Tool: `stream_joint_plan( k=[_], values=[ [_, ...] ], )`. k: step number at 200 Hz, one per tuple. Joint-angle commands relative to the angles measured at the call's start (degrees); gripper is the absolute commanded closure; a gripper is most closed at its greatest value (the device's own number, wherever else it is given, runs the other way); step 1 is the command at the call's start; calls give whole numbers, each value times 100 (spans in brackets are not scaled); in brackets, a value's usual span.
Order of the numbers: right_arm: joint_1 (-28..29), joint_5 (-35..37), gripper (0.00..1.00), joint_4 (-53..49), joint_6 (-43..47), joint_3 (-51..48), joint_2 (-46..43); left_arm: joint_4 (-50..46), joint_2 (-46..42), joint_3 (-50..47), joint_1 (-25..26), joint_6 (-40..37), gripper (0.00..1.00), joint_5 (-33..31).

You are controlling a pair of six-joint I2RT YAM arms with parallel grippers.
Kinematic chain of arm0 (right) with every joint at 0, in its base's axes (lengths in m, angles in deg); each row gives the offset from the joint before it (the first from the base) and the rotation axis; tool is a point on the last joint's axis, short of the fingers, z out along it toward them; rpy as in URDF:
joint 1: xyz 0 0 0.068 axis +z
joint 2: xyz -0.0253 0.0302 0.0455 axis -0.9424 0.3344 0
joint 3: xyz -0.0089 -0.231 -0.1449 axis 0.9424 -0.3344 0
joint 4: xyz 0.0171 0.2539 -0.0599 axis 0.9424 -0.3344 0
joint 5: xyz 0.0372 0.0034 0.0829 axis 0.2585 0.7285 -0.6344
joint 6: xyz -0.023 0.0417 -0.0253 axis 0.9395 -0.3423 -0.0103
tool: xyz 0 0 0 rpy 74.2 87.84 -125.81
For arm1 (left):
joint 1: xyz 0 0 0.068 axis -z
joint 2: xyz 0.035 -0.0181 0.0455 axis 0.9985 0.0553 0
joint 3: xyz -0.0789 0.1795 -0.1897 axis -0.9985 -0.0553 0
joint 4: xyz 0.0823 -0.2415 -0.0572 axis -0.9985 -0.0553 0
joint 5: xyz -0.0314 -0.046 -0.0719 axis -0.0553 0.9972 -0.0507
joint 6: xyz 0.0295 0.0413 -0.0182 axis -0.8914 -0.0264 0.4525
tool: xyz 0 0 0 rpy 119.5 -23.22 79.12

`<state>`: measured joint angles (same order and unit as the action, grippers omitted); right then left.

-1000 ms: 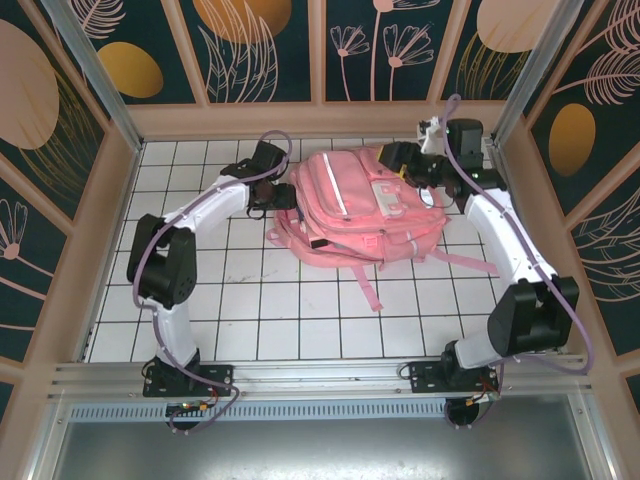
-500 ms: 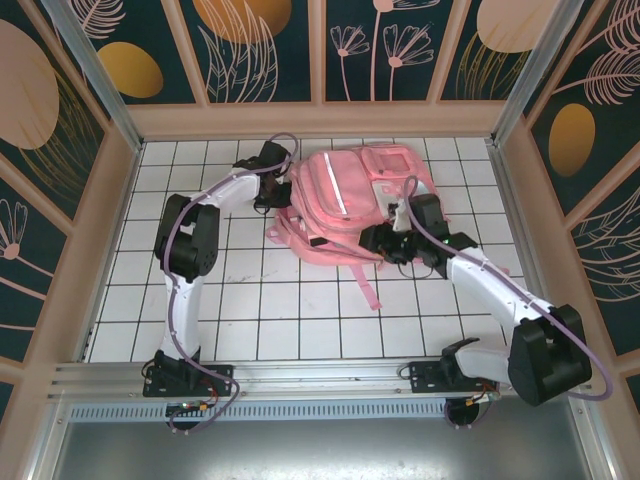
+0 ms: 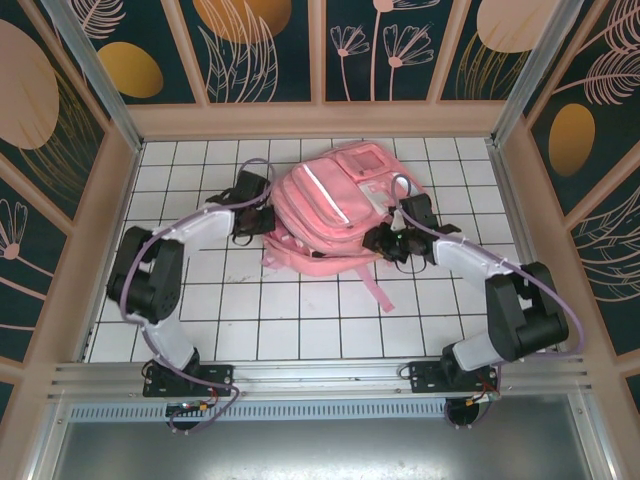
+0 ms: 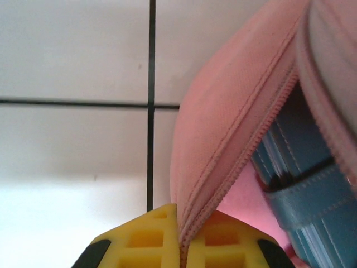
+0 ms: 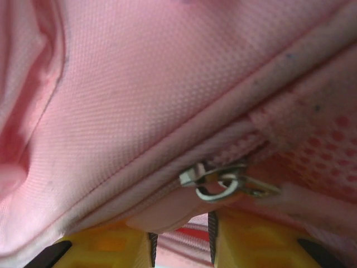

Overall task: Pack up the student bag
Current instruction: Rotate the student bag at the top-center of the table.

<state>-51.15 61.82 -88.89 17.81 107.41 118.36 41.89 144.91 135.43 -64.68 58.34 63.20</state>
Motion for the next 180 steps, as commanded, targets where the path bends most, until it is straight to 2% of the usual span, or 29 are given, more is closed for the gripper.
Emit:
stream_joint_plan(
  k=[1, 21, 49, 85, 101, 110, 123, 134, 148, 180],
  values=[
    [-388, 549, 69, 348, 281, 603, 470, 289, -903, -735, -52, 652, 100, 124],
    [-515, 615, 69, 331, 457, 1124, 999, 469, -1415, -1275, 277, 1015, 100, 100],
    [-732, 717, 70, 229, 589, 1860, 1702, 622, -1701, -1484, 1086, 1584, 100, 31],
    [-914, 652, 69, 24, 703, 2627, 2263, 1097, -1425, -1303, 2049, 2153, 100, 105],
    [-981, 685, 68, -56, 712, 2788, 2303, 1159, -1176, -1067, 2264, 2280, 100, 186],
    [-1012, 694, 67, -81, 712, 2799, 2247, 1190, -1102, -1010, 2315, 2336, 87, 242],
    [-1042, 741, 64, -125, 712, 2734, 2092, 1156, -1087, -974, 2320, 2352, 63, 308],
    [-1040, 808, 62, -167, 712, 2607, 1914, 955, -1151, -908, 2319, 2302, 50, 264],
    [-1048, 923, 58, -189, 657, 2383, 1637, 598, -1308, -852, 2320, 2237, 39, 127],
    [-1021, 1029, 54, -185, 466, 1696, 836, -252, -1833, -726, 2304, 2033, 29, -188]
  ],
)
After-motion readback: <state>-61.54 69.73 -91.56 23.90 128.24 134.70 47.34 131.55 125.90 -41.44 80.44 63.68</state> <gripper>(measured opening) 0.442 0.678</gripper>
